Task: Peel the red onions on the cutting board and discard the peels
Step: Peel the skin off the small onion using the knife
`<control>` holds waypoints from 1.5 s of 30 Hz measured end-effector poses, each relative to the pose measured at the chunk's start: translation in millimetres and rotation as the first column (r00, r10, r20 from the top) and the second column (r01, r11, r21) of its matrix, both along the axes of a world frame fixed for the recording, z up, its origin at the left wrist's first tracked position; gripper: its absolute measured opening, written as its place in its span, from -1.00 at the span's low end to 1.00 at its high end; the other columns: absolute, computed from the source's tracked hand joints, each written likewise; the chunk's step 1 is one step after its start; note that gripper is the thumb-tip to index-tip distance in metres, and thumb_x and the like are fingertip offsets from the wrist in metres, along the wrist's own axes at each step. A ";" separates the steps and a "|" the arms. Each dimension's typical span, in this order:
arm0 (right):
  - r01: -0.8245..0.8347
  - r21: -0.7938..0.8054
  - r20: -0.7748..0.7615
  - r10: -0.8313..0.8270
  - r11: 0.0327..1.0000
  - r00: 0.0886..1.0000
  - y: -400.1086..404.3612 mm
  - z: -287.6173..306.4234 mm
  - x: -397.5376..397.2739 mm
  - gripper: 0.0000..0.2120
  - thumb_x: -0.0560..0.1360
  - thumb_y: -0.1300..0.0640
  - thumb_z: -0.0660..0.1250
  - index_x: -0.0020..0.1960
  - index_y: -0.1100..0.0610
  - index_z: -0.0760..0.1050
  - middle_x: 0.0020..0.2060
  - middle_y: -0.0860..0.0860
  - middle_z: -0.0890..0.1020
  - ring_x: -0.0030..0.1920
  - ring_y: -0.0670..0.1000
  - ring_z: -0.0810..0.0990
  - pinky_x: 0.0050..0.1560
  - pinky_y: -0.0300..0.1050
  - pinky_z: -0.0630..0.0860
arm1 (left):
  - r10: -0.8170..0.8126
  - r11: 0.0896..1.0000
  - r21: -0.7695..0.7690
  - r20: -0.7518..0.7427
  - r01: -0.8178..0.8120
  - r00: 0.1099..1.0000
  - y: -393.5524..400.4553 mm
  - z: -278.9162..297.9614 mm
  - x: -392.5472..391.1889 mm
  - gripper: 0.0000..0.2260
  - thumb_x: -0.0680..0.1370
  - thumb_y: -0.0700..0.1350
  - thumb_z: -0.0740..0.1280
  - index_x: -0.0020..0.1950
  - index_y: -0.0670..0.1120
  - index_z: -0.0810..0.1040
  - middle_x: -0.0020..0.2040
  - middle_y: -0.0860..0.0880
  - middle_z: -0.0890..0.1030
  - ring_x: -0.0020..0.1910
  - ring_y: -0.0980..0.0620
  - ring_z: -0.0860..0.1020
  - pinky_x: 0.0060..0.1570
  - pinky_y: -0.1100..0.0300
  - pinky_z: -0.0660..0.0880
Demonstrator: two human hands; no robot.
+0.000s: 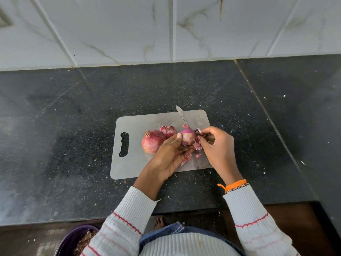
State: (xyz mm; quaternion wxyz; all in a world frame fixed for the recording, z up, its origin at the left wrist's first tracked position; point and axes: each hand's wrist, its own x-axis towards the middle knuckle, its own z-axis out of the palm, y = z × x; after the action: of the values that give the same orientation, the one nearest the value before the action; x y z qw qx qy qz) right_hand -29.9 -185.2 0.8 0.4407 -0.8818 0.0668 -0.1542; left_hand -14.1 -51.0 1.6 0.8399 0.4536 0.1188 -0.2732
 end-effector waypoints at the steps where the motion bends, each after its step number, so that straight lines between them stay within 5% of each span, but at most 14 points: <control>1: 0.001 -0.018 -0.002 -0.002 1.000 1.000 -0.1 -0.8 0.2 -0.93 0.43 0.28 0.41 -0.11 0.17 0.60 -0.23 -0.01 0.63 -0.27 -0.15 0.59 -0.31 -0.40 0.52 | -0.001 1.000 0.005 -0.001 0.001 1.000 -0.7 0.2 0.0 -0.74 0.64 -0.14 0.06 0.06 -0.21 0.50 -0.11 -0.17 0.58 -0.16 0.01 0.54 -0.19 0.30 0.56; 6: 0.016 -0.110 -0.007 -0.016 0.994 1.000 -1.8 -3.5 1.4 -0.89 0.42 0.29 0.40 -0.06 0.19 0.61 -0.17 0.01 0.63 -0.22 -0.12 0.58 -0.20 -0.34 0.53 | -0.005 1.000 -0.010 -0.021 0.005 1.000 0.2 0.4 0.7 -0.72 0.65 -0.12 0.05 0.04 -0.22 0.50 -0.11 -0.18 0.59 -0.18 0.01 0.55 -0.22 0.30 0.57; 9: 0.032 0.019 -0.068 -0.031 0.999 0.997 -3.9 -0.8 1.5 -0.88 0.50 0.24 0.32 -0.02 0.17 0.61 -0.17 -0.04 0.63 -0.20 -0.17 0.57 -0.20 -0.43 0.49 | 0.018 0.997 -0.068 -0.045 -0.021 0.999 1.7 2.0 2.5 -0.72 0.65 -0.14 0.05 0.03 -0.25 0.50 -0.10 -0.21 0.59 -0.17 -0.02 0.56 -0.21 0.27 0.59; 14: 0.033 0.464 -0.228 0.083 0.885 0.970 3.0 6.0 -2.7 -0.96 0.47 0.07 0.37 -0.10 0.02 0.57 -0.15 0.02 0.66 -0.12 -0.03 0.65 -0.13 -0.03 0.63 | 0.003 0.993 -0.119 -0.005 -0.003 1.000 1.2 7.4 0.7 -0.72 0.63 -0.14 0.08 -0.08 -0.22 0.54 -0.23 -0.12 0.64 -0.28 0.06 0.62 -0.26 0.27 0.57; 18: 0.058 0.568 -0.241 0.099 0.821 0.965 3.7 6.5 -2.2 -0.89 0.40 0.21 0.44 -0.08 0.14 0.58 -0.19 0.11 0.66 -0.18 0.07 0.67 -0.07 0.15 0.60 | 0.014 0.999 -0.043 0.032 -0.013 0.999 0.2 4.6 -0.1 -0.84 0.57 -0.20 0.20 -0.09 -0.21 0.55 -0.28 -0.05 0.61 -0.19 0.06 0.57 -0.17 0.29 0.59; 22: 0.051 0.603 -0.218 0.102 0.796 0.971 0.9 5.0 -1.8 -0.90 0.40 0.27 0.44 -0.11 0.13 0.60 -0.16 0.16 0.67 -0.08 0.14 0.67 -0.02 0.07 0.61 | 0.011 0.999 0.051 0.061 -0.014 0.998 0.3 4.0 -0.9 -0.84 0.58 -0.19 0.20 -0.03 -0.21 0.55 -0.22 -0.08 0.63 -0.21 0.06 0.61 -0.19 0.29 0.60; 30: 0.048 0.474 -0.188 0.047 0.879 0.981 -8.1 1.3 1.0 -0.88 0.41 0.27 0.43 -0.15 0.07 0.59 -0.19 0.06 0.67 -0.11 0.03 0.66 -0.15 -0.11 0.61 | 0.027 0.999 0.045 0.093 -0.031 0.995 -2.8 13.5 -2.4 -0.74 0.62 -0.17 0.13 -0.11 -0.23 0.55 -0.32 -0.03 0.68 -0.32 0.15 0.64 -0.31 0.35 0.55; 36: 0.109 0.352 -0.203 -0.038 0.929 0.978 -11.7 -5.8 1.2 -0.91 0.41 0.25 0.43 -0.12 0.10 0.61 -0.19 -0.02 0.66 -0.10 -0.04 0.64 -0.01 0.01 0.61 | 0.051 0.999 -0.006 0.006 -0.051 0.999 -1.3 9.9 2.5 -0.74 0.61 -0.09 0.15 -0.03 -0.23 0.55 -0.17 -0.10 0.67 -0.20 0.08 0.64 -0.21 0.30 0.59; 41: 0.074 0.256 -0.174 -0.030 0.964 0.984 -5.4 -6.4 0.5 -0.84 0.46 0.29 0.34 -0.01 0.11 0.61 -0.12 -0.04 0.66 -0.07 -0.09 0.63 0.03 -0.02 0.60 | 0.069 0.994 -0.082 -0.054 -0.074 0.996 -2.0 8.7 2.7 -0.79 0.60 -0.17 0.17 -0.04 -0.29 0.51 -0.26 -0.14 0.67 -0.23 0.01 0.66 -0.17 0.21 0.62; 45: 0.027 0.329 -0.147 0.023 0.944 0.989 -1.5 -2.3 -1.0 -0.82 0.54 0.21 0.26 0.08 0.10 0.59 -0.03 -0.03 0.65 -0.01 -0.11 0.62 -0.01 -0.13 0.60 | 0.059 0.998 -0.025 -0.054 -0.060 0.997 -1.5 5.9 2.1 -0.79 0.60 -0.15 0.17 0.01 -0.28 0.51 -0.14 -0.19 0.63 -0.13 -0.04 0.62 -0.10 0.17 0.59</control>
State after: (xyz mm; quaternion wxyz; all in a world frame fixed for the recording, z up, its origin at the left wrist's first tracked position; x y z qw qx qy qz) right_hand -30.8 -186.7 -1.5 0.5757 -0.8045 0.1253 -0.0752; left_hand -12.0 -52.5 7.4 0.8502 0.4312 0.1509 -0.2616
